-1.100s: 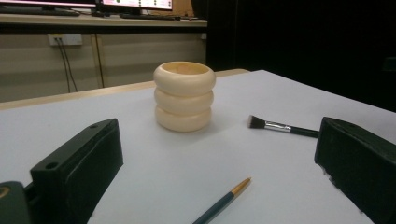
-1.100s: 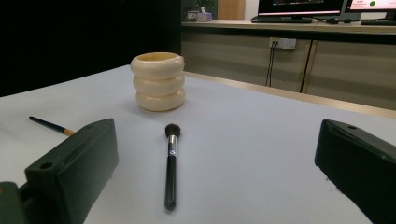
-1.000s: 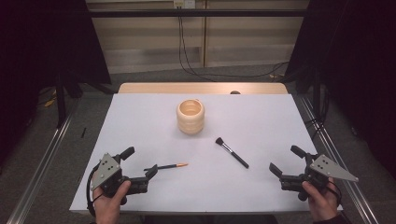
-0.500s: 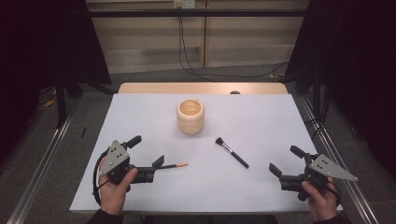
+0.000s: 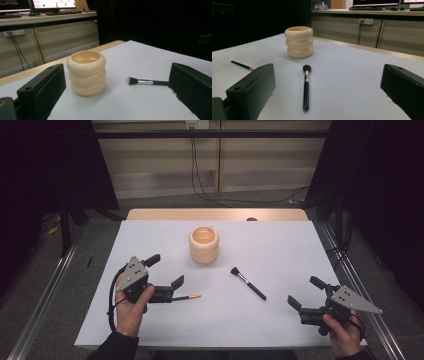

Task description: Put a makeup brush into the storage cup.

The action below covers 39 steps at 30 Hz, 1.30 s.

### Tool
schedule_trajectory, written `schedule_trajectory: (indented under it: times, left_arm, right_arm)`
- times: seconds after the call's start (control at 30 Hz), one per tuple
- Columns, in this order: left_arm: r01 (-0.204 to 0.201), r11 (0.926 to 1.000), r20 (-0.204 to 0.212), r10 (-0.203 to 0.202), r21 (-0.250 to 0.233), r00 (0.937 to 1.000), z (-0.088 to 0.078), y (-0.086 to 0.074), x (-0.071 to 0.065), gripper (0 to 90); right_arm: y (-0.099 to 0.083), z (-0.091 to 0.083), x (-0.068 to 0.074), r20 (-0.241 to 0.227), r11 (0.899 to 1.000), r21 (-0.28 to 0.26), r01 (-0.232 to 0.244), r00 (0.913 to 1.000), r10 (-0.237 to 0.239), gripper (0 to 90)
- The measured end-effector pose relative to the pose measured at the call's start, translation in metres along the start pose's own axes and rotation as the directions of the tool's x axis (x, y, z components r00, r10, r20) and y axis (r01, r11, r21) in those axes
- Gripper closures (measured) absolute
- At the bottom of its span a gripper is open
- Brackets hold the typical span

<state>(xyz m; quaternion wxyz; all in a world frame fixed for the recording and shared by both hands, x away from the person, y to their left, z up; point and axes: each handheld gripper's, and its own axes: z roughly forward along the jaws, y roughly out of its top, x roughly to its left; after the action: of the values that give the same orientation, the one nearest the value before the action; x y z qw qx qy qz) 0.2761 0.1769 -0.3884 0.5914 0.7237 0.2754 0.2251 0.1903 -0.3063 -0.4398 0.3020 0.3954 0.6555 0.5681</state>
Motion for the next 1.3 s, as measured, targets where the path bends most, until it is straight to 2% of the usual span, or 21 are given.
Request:
schedule_trajectory:
  times: [0.03,0.2,0.23,0.4,0.47,0.5,0.53,0.63,0.7,0.73,0.87,0.9,0.97,1.03,1.07,1.1,1.17,1.2,1.23,1.27,1.3]
  left_arm:
    - [0.002,1.0,0.014,-0.002,0.003,0.9999,0.004,0.002,0.0,1.2]
    - [-0.001,0.9995,0.002,0.001,0.032,1.0,0.012,0.005,0.004,1.0]
    - [-0.004,0.9996,0.015,0.004,0.029,0.9999,0.013,0.005,0.006,0.9]
    - [-0.009,0.9989,0.02,0.008,0.045,0.9998,0.016,0.006,0.01,0.9]
    - [-0.01,0.9982,-0.008,0.011,0.06,0.9999,0.017,0.006,0.011,0.9]
    - [0.009,0.9977,-0.022,-0.007,0.067,0.9997,0.017,0.007,0.011,0.5]
    - [0.017,0.9972,-0.006,-0.017,0.072,0.9998,0.017,0.007,0.013,0.6]
    - [0.004,0.9949,0.008,-0.005,0.101,1.0,0.018,0.006,0.016,0.7]
    - [-0.004,0.9908,0.014,0.002,0.135,0.9999,0.018,0.007,0.018,1.3]
    - [-0.015,0.9892,0.035,0.01,0.146,0.9993,0.019,0.007,0.02,1.2]
    - [-0.029,0.9741,0.054,0.017,0.224,0.9984,0.023,0.011,0.022,1.6]
    - [-0.029,0.9741,0.054,0.017,0.224,0.9984,0.023,0.011,0.022,1.7]
    - [-0.043,0.9594,0.073,0.024,0.279,0.997,0.026,0.016,0.022,2.1]
    - [-0.043,0.9531,0.092,0.016,0.3,0.9957,0.029,0.018,0.022,2.1]
    - [-0.044,0.9477,0.106,0.011,0.316,0.9943,0.03,0.019,0.023,2.4]
    - [-0.044,0.947,0.119,0.006,0.318,0.9928,0.031,0.019,0.023,3.0]
    - [-0.064,0.932,0.132,0.017,0.357,0.9911,0.033,0.02,0.023,3.9]
    - [-0.071,0.9216,0.14,0.018,0.382,0.99,0.034,0.02,0.023,4.4]
    - [-0.066,0.9196,0.14,0.013,0.387,0.9901,0.036,0.019,0.023,4.9]
    - [-0.079,0.9114,0.143,0.022,0.404,0.9895,0.037,0.019,0.023,4.9]
    - [-0.095,0.8987,0.145,0.035,0.428,0.9888,0.038,0.02,0.022,4.9]
  right_arm:
    - [0.0,0.0,0.0,0.001,1.0,-0.001,0.002,1.0,-0.002,0.0]
    - [0.0,0.0,-0.001,0.003,1.0,-0.002,0.007,1.0,-0.007,0.0]
    - [0.0,0.0,0.0,0.002,1.0,0.0,0.006,1.0,-0.006,0.0]
    - [0.0,-0.001,0.0,-0.001,1.0,0.001,0.008,1.0,-0.008,0.0]
    - [0.0,-0.001,-0.001,-0.005,1.0,0.002,0.015,0.9999,-0.015,0.0]
    - [0.0,-0.001,-0.001,-0.005,1.0,0.002,0.014,0.9999,-0.014,0.0]
    - [0.0,-0.001,0.0,-0.009,1.0,0.003,0.014,0.9999,-0.014,0.0]
    - [0.001,-0.001,0.001,-0.003,1.0,0.0,0.013,0.9999,-0.013,0.0]
    - [0.001,-0.001,0.0,-0.007,1.0,0.001,0.017,0.9998,-0.017,0.0]
    - [0.001,-0.001,0.0,-0.004,1.0,0.001,0.018,0.9998,-0.018,0.0]
    - [0.0,-0.001,0.0,-0.004,1.0,0.0,0.021,0.9998,-0.021,0.0]
    - [0.001,-0.002,0.0,-0.006,1.0,0.001,0.021,0.9998,-0.021,0.0]
    - [0.0,-0.001,0.0,-0.006,1.0,0.001,0.018,0.9998,-0.018,0.0]
    - [0.0,-0.001,0.0,-0.005,1.0,0.003,0.018,0.9998,-0.018,0.0]
    - [0.001,-0.001,0.0,-0.006,1.0,0.003,0.018,0.9998,-0.018,0.0]
    - [0.001,-0.001,0.0,-0.004,1.0,0.002,0.016,0.9999,-0.016,0.0]
    - [0.0,-0.001,0.0,-0.009,1.0,0.004,0.017,0.9998,-0.017,0.0]
    - [0.0,-0.001,0.0,-0.007,1.0,0.005,0.017,0.9998,-0.017,0.0]
    - [0.0,-0.001,0.0,-0.006,1.0,0.005,0.019,0.9998,-0.018,0.0]
    - [0.0,-0.001,0.0,-0.007,1.0,0.005,0.018,0.9998,-0.018,0.0]
    - [0.0,-0.001,0.0,-0.008,1.0,0.005,0.017,0.9998,-0.017,0.0]
